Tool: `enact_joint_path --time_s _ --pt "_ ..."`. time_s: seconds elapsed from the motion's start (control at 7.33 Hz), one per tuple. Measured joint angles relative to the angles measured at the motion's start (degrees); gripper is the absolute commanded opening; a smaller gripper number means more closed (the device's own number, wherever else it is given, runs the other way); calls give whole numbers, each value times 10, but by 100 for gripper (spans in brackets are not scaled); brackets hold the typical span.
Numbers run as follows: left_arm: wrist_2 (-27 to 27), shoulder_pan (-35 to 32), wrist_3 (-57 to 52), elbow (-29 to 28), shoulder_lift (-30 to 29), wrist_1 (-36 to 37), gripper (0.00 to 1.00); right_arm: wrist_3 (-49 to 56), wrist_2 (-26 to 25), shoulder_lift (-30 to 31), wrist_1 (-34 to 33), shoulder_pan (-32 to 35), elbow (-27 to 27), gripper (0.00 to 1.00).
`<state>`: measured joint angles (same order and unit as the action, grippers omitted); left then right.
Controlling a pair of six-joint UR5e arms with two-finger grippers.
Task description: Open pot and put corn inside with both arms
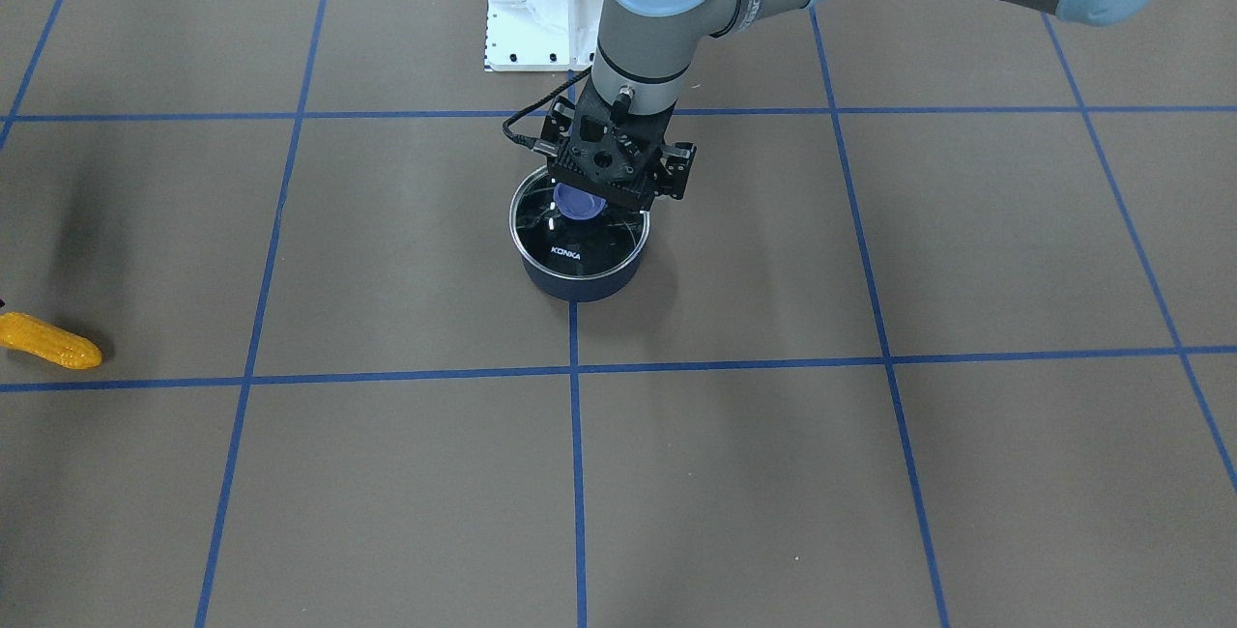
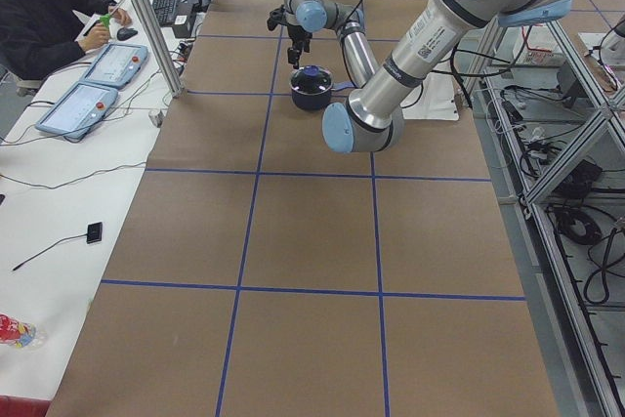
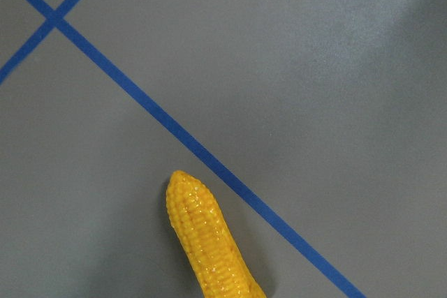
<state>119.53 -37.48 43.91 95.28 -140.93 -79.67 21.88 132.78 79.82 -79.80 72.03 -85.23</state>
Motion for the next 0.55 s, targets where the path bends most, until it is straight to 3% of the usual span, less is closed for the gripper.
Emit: enact_joint_path --time_s 0.55 --pt "0 2 -1 -2 3 -12 99 11 -4 -2 0 -54 12 95"
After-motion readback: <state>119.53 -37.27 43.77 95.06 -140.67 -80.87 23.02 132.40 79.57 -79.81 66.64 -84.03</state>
